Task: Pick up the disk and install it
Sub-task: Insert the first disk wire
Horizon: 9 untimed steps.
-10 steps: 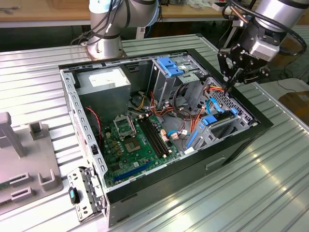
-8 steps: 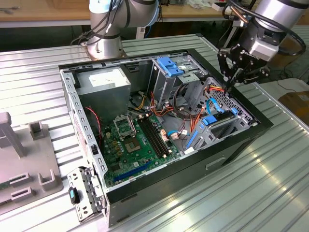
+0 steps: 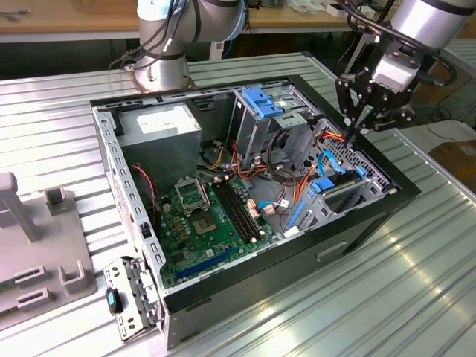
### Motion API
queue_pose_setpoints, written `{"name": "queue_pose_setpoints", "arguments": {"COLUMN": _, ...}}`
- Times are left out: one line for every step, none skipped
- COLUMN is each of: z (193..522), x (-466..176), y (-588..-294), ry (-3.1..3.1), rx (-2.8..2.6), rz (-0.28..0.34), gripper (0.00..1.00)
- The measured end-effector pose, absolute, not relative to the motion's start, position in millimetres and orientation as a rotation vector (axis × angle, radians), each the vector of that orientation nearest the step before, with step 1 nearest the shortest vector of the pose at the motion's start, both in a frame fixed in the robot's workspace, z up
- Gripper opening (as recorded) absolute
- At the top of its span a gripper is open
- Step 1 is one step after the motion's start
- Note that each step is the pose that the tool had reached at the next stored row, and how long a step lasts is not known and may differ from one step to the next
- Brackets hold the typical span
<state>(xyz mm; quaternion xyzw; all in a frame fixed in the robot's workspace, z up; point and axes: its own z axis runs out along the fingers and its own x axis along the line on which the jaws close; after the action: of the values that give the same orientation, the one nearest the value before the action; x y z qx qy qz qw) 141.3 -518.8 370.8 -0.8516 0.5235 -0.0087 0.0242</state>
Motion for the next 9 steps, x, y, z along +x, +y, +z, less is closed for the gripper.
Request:
{"name": "queue_pose_setpoints", "arguments": {"z": 370.4, "x": 141.3, "y": -518.8, "ry": 1.649, "rx": -2.617, "rz": -0.028, "gripper": 0.16}}
{"name": "queue_pose_setpoints", "arguments": {"z": 370.1, "x": 141.3, "y": -518.9, "ry": 1.674, "rx": -2.601, "rz": -0.028, "gripper": 0.16}}
{"name": "queue_pose_setpoints", "arguments": {"z": 369.5, "x": 141.3, "y": -518.8, "ry": 1.723, "rx": -2.57, "rz": -0.03, "gripper": 0.16}}
{"name": "queue_pose_setpoints", "arguments": {"z": 369.0, "x": 141.3, "y": -518.9, "ry": 1.766, "rx": -2.541, "rz": -0.031, "gripper": 0.16}}
{"name": "queue_pose_setpoints", "arguments": {"z": 368.4, "x": 141.3, "y": -518.8, "ry": 1.815, "rx": -2.506, "rz": -0.033, "gripper": 0.16}}
{"name": "queue_pose_setpoints", "arguments": {"z": 367.8, "x": 141.3, "y": -518.8, "ry": 1.862, "rx": -2.472, "rz": -0.034, "gripper": 0.16}}
{"name": "queue_pose_setpoints", "arguments": {"z": 366.9, "x": 141.3, "y": -518.9, "ry": 1.94, "rx": -2.412, "rz": -0.036, "gripper": 0.16}}
{"name": "queue_pose_setpoints", "arguments": {"z": 366.7, "x": 141.3, "y": -518.8, "ry": 1.962, "rx": -2.395, "rz": -0.037, "gripper": 0.16}}
{"name": "queue_pose_setpoints", "arguments": {"z": 366.5, "x": 141.3, "y": -518.8, "ry": 1.982, "rx": -2.379, "rz": -0.037, "gripper": 0.16}}
